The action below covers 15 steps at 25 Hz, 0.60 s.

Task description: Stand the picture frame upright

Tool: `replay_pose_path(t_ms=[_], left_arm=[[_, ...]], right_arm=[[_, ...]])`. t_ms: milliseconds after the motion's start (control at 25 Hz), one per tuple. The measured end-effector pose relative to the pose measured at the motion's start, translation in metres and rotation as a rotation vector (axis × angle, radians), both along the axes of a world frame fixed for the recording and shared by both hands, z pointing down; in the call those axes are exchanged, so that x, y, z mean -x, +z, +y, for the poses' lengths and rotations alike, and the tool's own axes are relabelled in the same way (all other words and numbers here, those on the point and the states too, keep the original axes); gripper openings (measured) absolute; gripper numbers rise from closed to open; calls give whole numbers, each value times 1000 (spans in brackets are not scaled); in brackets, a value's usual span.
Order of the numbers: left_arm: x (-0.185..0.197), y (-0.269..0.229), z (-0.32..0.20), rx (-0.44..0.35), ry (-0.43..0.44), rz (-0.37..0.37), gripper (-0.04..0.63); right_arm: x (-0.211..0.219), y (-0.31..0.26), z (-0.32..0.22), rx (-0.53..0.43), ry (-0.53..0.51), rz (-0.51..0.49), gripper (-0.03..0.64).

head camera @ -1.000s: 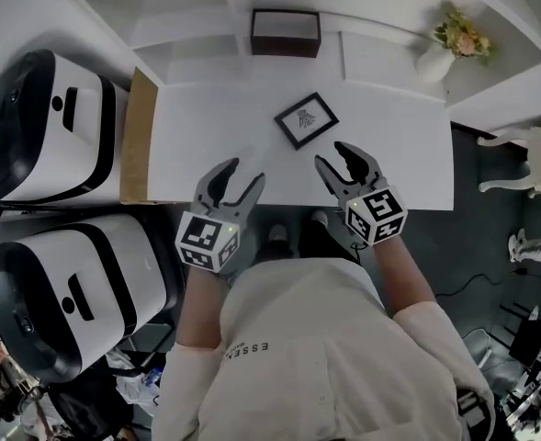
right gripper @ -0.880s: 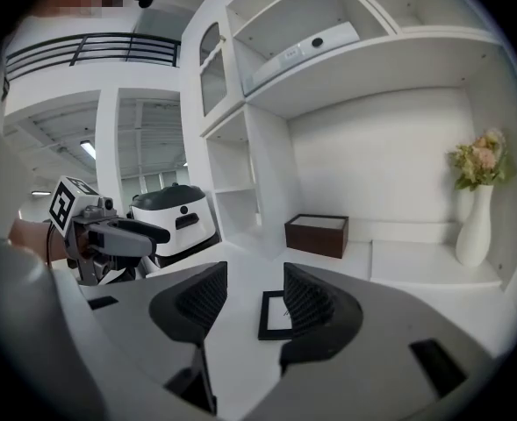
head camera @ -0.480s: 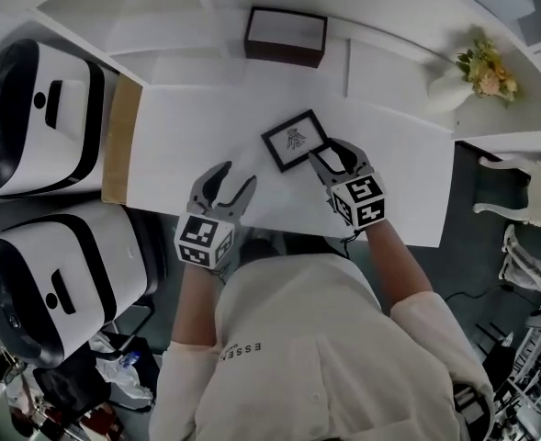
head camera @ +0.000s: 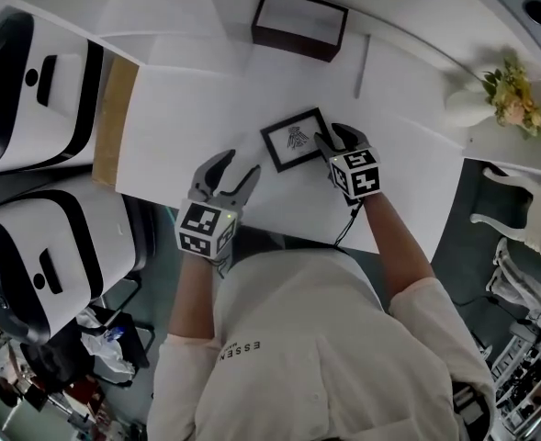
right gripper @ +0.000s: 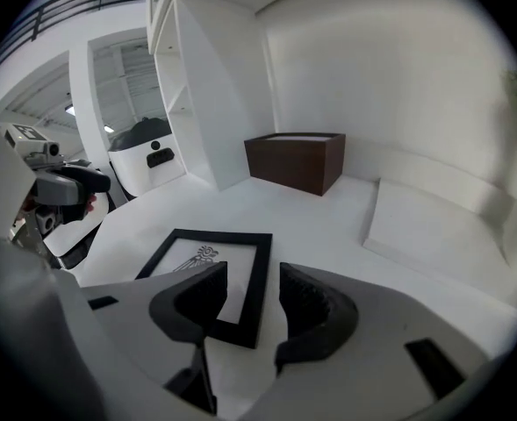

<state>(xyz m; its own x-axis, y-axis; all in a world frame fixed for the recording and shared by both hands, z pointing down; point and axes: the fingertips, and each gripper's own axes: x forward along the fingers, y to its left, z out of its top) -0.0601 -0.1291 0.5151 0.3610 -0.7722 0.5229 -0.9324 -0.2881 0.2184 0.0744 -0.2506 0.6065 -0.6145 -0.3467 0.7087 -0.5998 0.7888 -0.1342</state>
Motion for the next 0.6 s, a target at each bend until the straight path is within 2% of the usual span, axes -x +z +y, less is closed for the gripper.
replay_pose_path(t_ms=[200, 360, 600], left_arm=[[-7, 8, 2, 28, 11, 6, 213], [-11, 9, 4, 35, 31, 3, 213], [-12, 5, 7, 23, 46, -6, 213]], right_arm=[[-4, 16, -2, 50, 13, 19, 192], [0, 17, 3, 74, 1, 9, 129], [-1, 18, 7, 96, 24, 21, 119]])
